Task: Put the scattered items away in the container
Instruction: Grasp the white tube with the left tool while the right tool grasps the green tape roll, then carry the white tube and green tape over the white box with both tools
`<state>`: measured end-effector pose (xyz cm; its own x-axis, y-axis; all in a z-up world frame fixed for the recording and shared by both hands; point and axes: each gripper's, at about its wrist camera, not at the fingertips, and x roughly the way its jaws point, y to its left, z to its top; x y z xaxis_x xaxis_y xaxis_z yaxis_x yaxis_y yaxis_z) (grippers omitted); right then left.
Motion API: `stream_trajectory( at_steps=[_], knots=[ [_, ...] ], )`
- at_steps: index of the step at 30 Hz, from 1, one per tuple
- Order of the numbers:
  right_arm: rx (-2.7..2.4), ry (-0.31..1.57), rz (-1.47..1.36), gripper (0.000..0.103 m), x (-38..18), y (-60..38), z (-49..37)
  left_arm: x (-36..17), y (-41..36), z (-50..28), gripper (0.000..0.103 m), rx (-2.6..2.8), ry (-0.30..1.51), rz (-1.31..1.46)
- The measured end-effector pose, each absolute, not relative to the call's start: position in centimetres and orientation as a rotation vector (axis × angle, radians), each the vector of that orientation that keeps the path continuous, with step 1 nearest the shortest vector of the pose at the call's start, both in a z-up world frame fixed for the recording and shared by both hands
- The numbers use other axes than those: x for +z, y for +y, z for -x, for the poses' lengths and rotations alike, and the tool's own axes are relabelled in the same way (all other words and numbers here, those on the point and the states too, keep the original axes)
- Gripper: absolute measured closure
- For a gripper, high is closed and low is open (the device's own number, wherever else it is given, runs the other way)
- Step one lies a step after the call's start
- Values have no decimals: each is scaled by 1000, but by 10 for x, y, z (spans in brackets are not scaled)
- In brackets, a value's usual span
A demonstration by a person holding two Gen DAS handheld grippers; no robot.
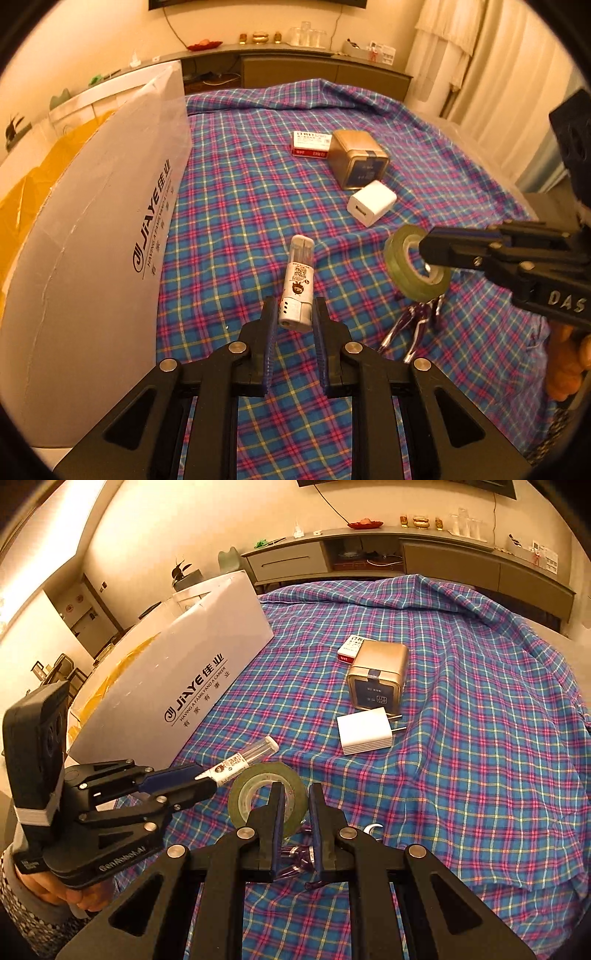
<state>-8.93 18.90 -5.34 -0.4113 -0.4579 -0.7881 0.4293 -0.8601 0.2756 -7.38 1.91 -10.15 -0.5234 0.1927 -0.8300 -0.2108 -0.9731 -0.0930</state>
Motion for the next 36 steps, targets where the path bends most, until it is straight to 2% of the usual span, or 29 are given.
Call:
stream_trajectory(
  at_steps=[23, 25, 29, 36],
  knots=[
    [-2301, -52, -1224, 89, -35, 187, 82, -59, 11, 57, 85, 2628, -41, 1230],
    [-2301, -52, -1220, 93, -33, 187, 81, -55, 9, 56, 85, 2631, -50, 1222],
    [-2298, -45, -1215, 93, -31, 184, 80, -52, 8, 55, 85, 2628, -57, 1210],
    [-2251, -7, -1271, 91, -49, 179, 82, -55, 9, 57, 85, 2630, -56, 1212]
  ],
)
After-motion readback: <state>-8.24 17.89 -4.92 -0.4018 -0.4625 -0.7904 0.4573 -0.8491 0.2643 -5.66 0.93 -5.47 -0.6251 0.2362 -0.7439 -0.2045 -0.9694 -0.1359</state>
